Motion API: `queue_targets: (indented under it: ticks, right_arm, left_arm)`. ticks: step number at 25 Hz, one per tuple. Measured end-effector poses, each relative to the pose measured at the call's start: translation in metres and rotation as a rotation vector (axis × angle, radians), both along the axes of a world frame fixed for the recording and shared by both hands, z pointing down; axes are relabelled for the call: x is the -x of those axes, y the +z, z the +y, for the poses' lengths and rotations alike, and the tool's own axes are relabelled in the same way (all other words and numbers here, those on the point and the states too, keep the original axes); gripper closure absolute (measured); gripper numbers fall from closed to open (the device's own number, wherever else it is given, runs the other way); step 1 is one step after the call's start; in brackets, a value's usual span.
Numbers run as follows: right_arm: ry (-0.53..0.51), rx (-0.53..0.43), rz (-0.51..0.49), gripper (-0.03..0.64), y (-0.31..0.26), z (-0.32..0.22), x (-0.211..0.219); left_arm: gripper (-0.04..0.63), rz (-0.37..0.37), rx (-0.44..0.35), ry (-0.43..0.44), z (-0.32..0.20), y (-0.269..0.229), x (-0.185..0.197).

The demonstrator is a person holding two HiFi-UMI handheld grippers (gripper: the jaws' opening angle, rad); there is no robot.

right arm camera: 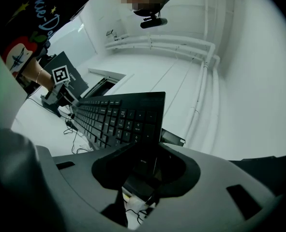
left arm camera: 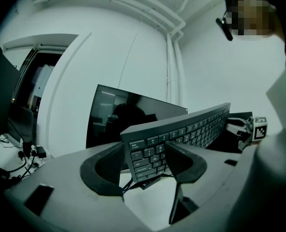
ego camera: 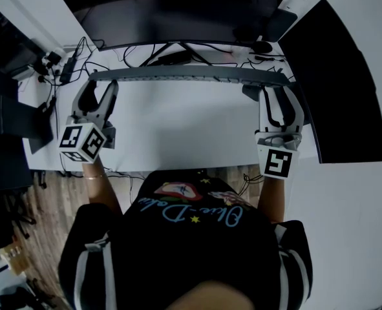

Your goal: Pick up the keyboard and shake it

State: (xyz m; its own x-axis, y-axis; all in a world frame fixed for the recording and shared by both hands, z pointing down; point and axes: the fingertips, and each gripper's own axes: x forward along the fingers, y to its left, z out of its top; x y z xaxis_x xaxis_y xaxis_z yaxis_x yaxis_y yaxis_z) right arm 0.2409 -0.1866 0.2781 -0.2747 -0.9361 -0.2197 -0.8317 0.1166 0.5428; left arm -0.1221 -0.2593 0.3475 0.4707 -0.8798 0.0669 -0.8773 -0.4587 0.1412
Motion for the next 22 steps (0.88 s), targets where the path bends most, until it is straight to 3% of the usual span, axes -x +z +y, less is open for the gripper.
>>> queue_targets:
  ticks: [22]
  right_arm:
    - [-0.021, 0.166, -0.141, 0.488, 0.048, 0.002, -0.012]
  left_arm:
    - [0.348, -0.022, 0.047, 0.009, 0.005, 0.022, -0.005]
